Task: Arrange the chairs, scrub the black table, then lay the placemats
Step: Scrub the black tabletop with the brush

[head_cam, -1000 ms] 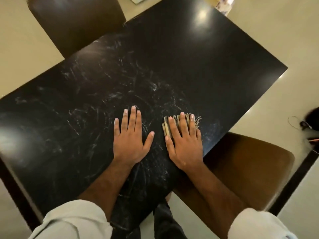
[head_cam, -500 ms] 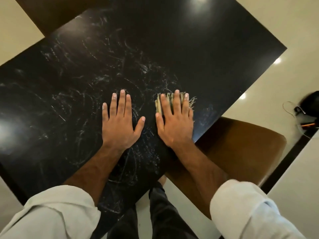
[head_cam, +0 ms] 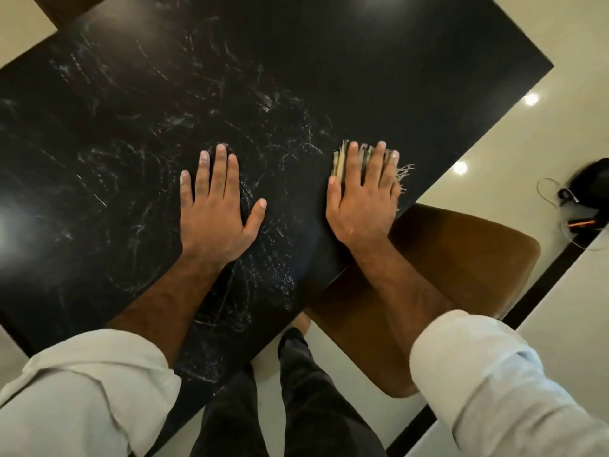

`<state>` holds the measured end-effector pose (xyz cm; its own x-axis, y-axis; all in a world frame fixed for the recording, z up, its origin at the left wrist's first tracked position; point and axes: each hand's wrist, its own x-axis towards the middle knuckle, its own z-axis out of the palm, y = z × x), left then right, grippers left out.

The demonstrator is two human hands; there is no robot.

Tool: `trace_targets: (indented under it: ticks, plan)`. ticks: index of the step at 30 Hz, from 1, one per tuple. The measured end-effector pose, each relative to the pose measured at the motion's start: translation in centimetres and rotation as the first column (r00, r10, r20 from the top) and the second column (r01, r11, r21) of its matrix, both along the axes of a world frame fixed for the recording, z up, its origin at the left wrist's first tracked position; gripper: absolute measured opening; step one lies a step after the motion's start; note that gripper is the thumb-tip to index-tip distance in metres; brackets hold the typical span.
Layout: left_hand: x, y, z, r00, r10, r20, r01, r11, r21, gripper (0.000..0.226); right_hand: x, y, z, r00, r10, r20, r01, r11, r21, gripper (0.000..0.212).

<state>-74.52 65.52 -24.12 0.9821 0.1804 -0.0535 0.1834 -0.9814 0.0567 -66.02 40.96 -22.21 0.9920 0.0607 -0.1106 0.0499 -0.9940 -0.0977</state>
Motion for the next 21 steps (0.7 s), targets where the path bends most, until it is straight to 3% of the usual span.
trace_targets:
  ticks: [7, 14, 21]
  plan:
    - [0.0, -0.1, 0.0, 1.000, 0.000, -0.005, 0.000, 1.000, -0.002, 0.093, -7.1, -0.9, 1.1, 0.956, 0.272, -0.106, -0.267, 0.962, 0.062, 0.076]
    - [0.1, -0.1, -0.1, 1.000, 0.006, -0.003, -0.006, 1.000, -0.007, 0.093, -2.5, -3.5, 0.3, 0.998, 0.033, -0.050, -0.033, 0.999, 0.001, 0.075]
    - [0.0, -0.1, -0.2, 1.000, 0.008, -0.008, -0.008, 1.000, 0.001, 0.094, -1.7, 4.3, 0.1, 0.974, 0.227, 0.006, -0.227, 0.973, 0.042, 0.073]
